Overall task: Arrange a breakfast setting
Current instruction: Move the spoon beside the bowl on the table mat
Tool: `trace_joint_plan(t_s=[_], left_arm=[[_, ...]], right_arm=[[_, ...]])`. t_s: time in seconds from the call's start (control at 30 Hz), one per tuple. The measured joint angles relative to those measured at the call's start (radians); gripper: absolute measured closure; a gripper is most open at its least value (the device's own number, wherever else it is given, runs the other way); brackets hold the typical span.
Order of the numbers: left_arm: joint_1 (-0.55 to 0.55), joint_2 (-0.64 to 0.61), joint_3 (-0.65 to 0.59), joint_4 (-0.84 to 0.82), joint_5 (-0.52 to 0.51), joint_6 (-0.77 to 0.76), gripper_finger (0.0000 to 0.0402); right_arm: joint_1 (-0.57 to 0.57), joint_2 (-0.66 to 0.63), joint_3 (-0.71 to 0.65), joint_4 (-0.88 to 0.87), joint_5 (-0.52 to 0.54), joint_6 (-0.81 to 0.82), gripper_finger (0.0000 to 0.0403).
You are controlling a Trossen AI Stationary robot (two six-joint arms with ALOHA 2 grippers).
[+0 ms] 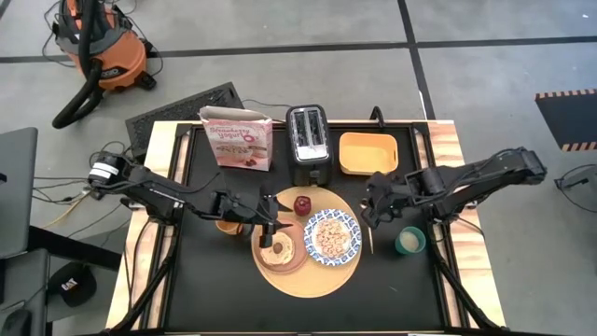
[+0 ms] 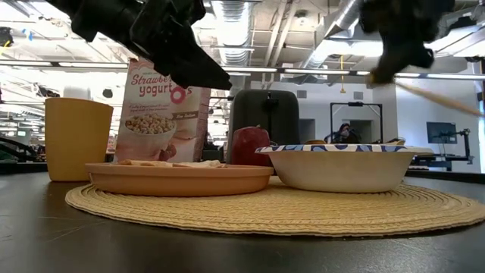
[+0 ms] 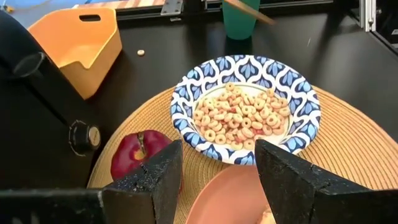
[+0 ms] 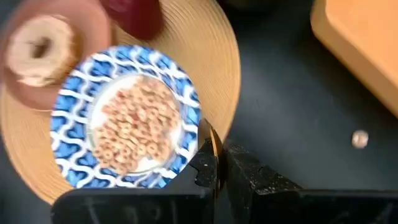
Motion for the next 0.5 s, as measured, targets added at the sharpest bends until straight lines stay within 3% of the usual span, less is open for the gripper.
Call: trace_joint_plan(t_s=[0.5], left_arm=[[0.000, -0.001, 0.000, 0.010, 0.009, 0.003, 0.0215]], right_arm=[[-0.057, 0.036, -0.239, 0.161, -0.108, 0.244, 0.0363]])
